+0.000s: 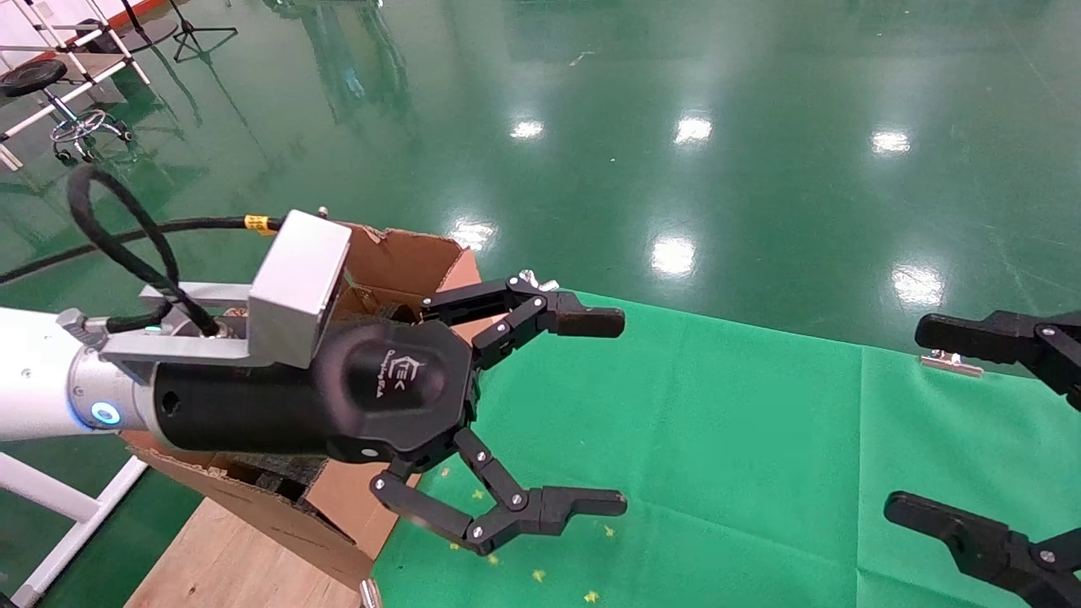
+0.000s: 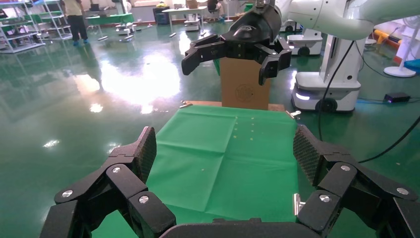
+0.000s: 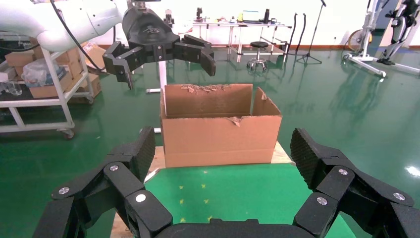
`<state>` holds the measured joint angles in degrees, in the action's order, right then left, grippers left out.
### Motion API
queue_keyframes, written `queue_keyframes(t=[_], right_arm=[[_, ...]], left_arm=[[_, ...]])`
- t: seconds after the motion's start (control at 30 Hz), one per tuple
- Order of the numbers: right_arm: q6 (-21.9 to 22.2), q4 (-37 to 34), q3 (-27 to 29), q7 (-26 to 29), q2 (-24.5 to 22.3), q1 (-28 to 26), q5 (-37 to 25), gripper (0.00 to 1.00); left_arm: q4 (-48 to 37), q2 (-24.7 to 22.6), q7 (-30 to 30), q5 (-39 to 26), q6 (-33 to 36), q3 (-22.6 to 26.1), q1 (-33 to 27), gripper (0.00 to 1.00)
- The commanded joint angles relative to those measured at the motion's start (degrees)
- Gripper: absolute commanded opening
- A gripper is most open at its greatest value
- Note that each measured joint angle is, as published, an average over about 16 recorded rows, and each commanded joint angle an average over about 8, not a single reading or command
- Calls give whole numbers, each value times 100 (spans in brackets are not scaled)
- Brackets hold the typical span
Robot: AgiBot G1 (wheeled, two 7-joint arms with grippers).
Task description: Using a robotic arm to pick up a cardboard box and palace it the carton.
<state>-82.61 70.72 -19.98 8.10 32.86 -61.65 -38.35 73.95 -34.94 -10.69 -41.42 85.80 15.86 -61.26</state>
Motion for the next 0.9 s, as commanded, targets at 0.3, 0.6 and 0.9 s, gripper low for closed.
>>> queue_keyframes(t=[0.3,0.6,0.9], right_arm=[[0,0,0,0,0,0,0,100],[0,0,0,0,0,0,0,100],[0,0,0,0,0,0,0,100]], left_arm=[[-33,-5,-5,-35,-10,12,-23,100],[-44,-8,-9,-48,-14,16,-32,100],[-49,-10,-11,-51,-17,20,-35,100]])
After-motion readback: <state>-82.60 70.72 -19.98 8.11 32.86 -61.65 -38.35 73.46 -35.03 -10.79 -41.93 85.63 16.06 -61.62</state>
